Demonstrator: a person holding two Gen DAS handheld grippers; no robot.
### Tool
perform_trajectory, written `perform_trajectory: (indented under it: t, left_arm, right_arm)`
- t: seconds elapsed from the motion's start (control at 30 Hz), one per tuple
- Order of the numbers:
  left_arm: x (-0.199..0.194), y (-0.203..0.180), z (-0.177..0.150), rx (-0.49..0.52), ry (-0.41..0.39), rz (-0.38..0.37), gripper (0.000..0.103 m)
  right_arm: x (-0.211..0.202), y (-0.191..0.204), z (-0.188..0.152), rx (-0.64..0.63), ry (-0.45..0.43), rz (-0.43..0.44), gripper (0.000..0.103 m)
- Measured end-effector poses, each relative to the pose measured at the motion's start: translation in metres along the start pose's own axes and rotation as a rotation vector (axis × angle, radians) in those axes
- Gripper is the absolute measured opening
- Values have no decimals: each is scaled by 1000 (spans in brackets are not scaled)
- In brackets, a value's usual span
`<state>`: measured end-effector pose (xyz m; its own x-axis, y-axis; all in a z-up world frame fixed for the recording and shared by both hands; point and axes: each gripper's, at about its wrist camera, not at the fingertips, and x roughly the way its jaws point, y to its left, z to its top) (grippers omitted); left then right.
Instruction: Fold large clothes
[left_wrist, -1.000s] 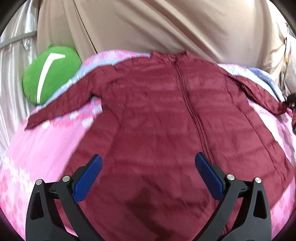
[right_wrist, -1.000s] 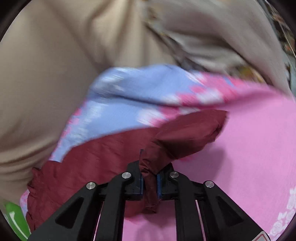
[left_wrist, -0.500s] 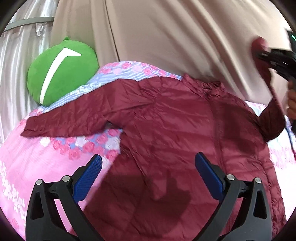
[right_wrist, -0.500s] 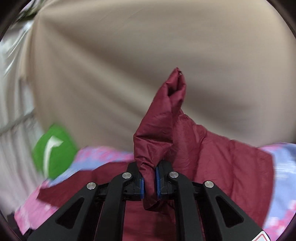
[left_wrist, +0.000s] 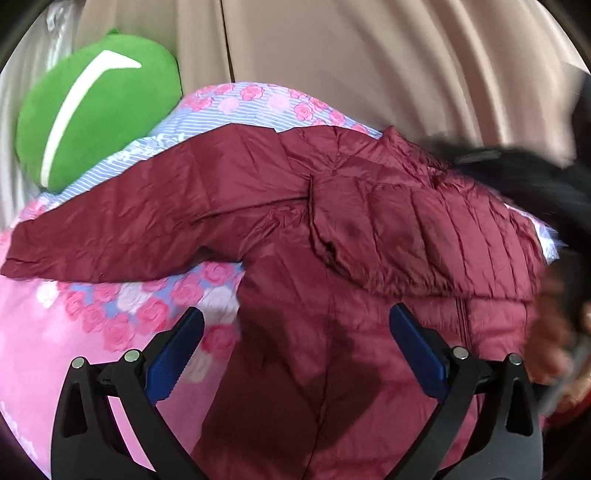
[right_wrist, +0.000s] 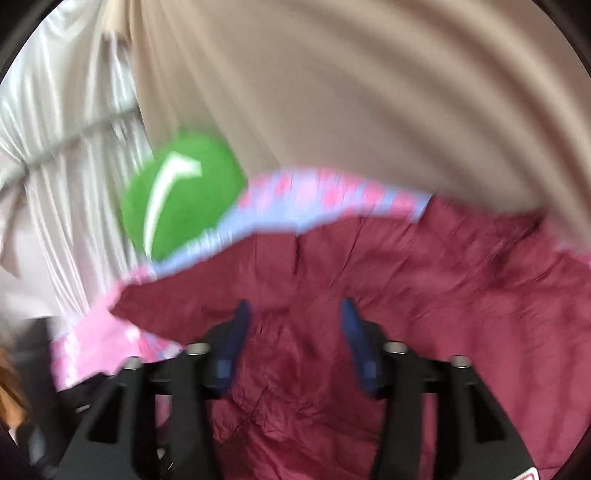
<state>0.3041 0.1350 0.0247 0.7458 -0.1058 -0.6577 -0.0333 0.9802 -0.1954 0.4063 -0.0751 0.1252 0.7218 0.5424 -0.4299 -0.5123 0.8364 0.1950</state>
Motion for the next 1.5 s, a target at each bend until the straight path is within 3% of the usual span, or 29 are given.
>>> perform_trajectory:
  t: [0.07, 0.13, 0.23, 0.3, 0.4, 0.47, 0.5, 0.53, 0.63, 0.67, 0.7, 0.77, 0.8, 0.87, 0.9, 0.93, 1.03, 1.07, 1.17, 1.27, 1.33, 1.4, 1.43, 1.47, 1.5]
  left_arm:
    - [13, -2, 10, -16, 17, -17, 98]
    - [32, -4, 23, -44, 57, -70, 98]
    - [67, -6, 37, -102, 136, -114, 98]
    - [83, -6, 42, -131, 167, -109, 92]
    - [99, -7, 49, -142, 194, -108, 68]
    - [105, -7, 54, -139, 203, -126, 35]
    - [107, -7, 57, -133, 205, -126, 25]
    - [108, -7, 60, -132, 201, -127, 8]
    - [105, -11, 76, -99, 159, -118, 2]
    - [101, -14, 81, -81, 133, -104, 2]
    - [95, -17, 89, -59, 92, -98, 2]
    - [82, -21, 101, -35, 26, -88, 1]
    - [75, -24, 107, -21, -15, -91, 1]
    - [67, -24, 112, -15, -52, -95, 1]
    - [74, -28, 111, 0, -49, -81, 1]
    - [86, -32, 107, 16, -21, -72, 2]
    - [125, -39, 84, 53, 86, -9, 0]
    - [136, -41, 77, 62, 105, 9, 0]
    - [141, -40, 68, 68, 89, 16, 0]
    - [126, -38, 70, 59, 74, -3, 0]
    - [109, -38, 68, 41, 63, -69, 3]
    - [97, -38, 63, 27, 70, -126, 34]
    - [97, -40, 61, 18, 87, -134, 69]
    - [99, -41, 58, 6, 96, -141, 80]
    - [102, -43, 54, -2, 107, -143, 79]
  right_arm:
    - [-49, -20, 9, -4, -114, -91, 64]
    - [-85, -47, 12, 11, -169, -193, 68]
    - [-118, -98, 7, 73, -183, -372, 69]
    - [-135, -141, -1, 145, -169, -483, 69]
    - [-139, -195, -15, 249, -120, -574, 70]
    - [-133, -220, -23, 302, -84, -589, 70]
    - [-125, -231, -27, 330, -57, -593, 70]
    - [-118, -238, -26, 342, -34, -596, 70]
    - [-89, -255, -30, 358, 63, -630, 64]
    - [-80, -259, -30, 367, 88, -623, 44]
    - [-72, -258, -31, 370, 100, -616, 18]
    - [-74, -254, -26, 371, 47, -600, 4]
    - [-91, -247, -22, 372, -47, -566, 2]
    - [-120, -242, -23, 393, -199, -528, 1]
    - [-121, -246, -26, 404, -206, -554, 1]
    - [-117, -254, -33, 416, -180, -588, 1]
    - [-80, -297, -70, 489, 58, -714, 1]
    - [-79, -304, -79, 505, 81, -741, 1]
    - [-110, -298, -84, 574, -37, -682, 3]
    - [-137, -270, -76, 498, -96, -668, 9]
    - [-149, -249, -75, 422, -92, -648, 18]
    - [-158, -235, -82, 369, -67, -634, 35]
    - [-157, -232, -87, 354, -50, -623, 39]
    - [-157, -230, -93, 336, -30, -620, 47]
    - [-156, -229, -97, 319, -5, -627, 53]
